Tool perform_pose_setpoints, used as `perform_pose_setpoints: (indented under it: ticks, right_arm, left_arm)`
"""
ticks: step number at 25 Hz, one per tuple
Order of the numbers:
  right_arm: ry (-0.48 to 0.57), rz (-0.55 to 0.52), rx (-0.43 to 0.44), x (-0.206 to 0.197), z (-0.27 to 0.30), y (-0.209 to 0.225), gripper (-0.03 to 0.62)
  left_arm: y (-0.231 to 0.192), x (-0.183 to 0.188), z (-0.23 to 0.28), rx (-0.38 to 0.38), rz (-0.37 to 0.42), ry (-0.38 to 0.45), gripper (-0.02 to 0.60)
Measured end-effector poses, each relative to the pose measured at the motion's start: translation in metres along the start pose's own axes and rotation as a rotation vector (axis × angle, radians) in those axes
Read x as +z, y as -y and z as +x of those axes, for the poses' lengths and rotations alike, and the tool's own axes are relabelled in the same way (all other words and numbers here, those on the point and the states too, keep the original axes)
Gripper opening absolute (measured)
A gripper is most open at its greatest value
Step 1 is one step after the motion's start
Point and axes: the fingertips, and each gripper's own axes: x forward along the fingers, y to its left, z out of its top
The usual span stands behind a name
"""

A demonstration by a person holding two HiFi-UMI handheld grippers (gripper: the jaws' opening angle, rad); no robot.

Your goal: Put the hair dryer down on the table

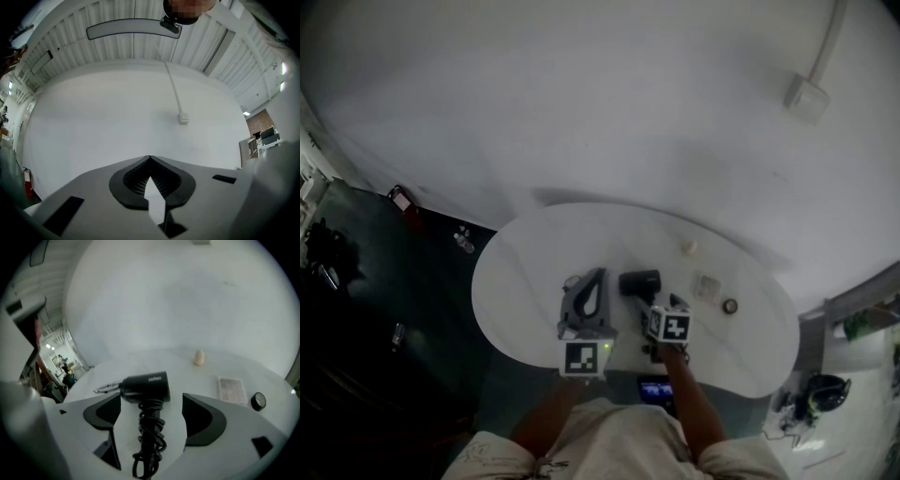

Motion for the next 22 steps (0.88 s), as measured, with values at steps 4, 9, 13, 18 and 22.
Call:
perform_pose_setpoints:
  ticks: [4, 9, 13, 18, 22]
  right_arm:
    - [0.236, 0.054, 0.062, 0.051, -0.061, -0.005, 0.402]
    - [0.529, -0.132, 0.003, 0.100, -0.138, -0.015, 0.402]
    - [0.700, -0.281, -0.065, 0.122, -0.183, -0.029, 0.400]
    - [0.791, -0.368, -0.052, 0.128, -0.203, -0.042, 0.399]
    - [0.829, -0.354, -0.034, 0.128, -0.214, -0.045, 0.189]
  left_arm:
    - [0.011, 0.001, 0.001, -0.016, 0.005, -0.008, -0.002]
    - [0.020, 0.004, 0.001, -0.021, 0.007, -0.013, -0.002]
    - [0.023, 0.010, 0.002, -0.016, 0.015, 0.001, -0.002]
    - [0.029, 0.011, 0.000, -0.016, 0.026, -0.003, -0.002]
    - [0.031, 0.011, -0.002, -0.016, 0.029, -0.002, -0.002]
